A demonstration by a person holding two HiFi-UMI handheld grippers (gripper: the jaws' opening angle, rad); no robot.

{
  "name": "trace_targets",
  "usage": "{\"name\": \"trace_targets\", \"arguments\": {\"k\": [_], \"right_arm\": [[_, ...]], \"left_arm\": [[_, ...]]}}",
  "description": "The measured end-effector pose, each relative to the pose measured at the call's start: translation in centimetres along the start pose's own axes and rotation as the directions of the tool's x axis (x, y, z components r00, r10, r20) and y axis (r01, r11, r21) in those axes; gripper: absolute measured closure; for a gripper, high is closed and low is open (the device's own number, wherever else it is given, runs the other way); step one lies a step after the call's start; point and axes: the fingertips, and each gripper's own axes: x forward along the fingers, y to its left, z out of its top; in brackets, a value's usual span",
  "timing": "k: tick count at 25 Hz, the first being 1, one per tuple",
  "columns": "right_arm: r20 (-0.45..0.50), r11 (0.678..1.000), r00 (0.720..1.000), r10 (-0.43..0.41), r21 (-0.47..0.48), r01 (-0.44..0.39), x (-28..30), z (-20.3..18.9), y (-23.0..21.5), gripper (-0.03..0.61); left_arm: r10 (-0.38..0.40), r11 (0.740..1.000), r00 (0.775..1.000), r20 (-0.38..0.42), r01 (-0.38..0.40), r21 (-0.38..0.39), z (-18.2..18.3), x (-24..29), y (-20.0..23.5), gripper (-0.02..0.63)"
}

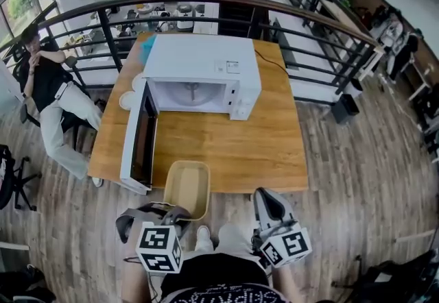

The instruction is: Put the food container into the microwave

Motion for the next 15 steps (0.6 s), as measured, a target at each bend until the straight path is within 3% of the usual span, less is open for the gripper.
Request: {"name": "trace_targets", "arguments": {"k": [15], "right_arm": [[-0.039, 0.999, 0.999, 0.036, 0.017, -0.035, 5.7, -0.6, -2.4, 0.543]], "left_arm": [[-0.004, 0.999, 1.000, -0.015, 0.003, -0.035, -0.7, 1.5, 4.7, 0.566]]}}
